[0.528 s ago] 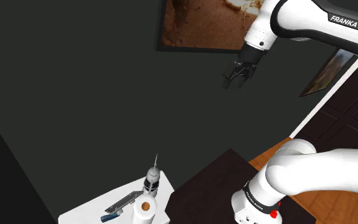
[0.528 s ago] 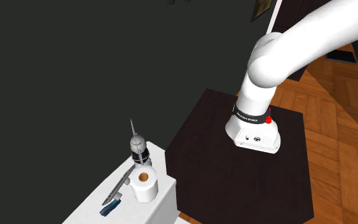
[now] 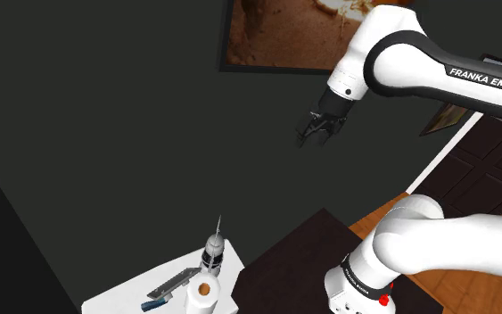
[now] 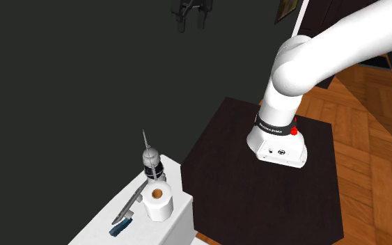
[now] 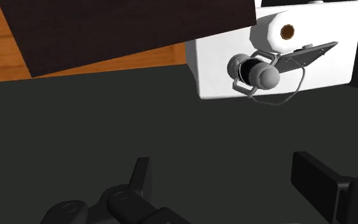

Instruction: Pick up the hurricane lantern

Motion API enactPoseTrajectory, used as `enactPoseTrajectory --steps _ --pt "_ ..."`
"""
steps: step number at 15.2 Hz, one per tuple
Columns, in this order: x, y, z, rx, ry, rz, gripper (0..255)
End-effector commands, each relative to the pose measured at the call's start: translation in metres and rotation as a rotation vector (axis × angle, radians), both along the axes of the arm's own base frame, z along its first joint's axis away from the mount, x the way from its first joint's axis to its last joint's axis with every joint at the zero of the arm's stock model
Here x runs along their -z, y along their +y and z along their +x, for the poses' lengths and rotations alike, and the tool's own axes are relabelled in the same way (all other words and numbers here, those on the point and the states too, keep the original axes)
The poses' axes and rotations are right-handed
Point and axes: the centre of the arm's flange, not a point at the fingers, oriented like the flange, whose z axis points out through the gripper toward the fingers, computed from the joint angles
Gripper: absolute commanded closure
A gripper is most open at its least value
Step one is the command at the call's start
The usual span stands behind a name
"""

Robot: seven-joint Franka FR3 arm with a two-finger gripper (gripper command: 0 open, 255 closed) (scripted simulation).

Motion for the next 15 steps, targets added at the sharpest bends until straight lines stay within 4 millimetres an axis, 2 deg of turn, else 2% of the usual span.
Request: enactPoseTrajectory --steps 1,8,15 --pt "0.020 0.018 -0.003 0.026 -0.014 0.008 0" --pt "0.090 0.078 -0.010 0.109 -0.057 0.036 0" --pt "0.158 0.140 -0.008 0.192 -0.101 0.063 0"
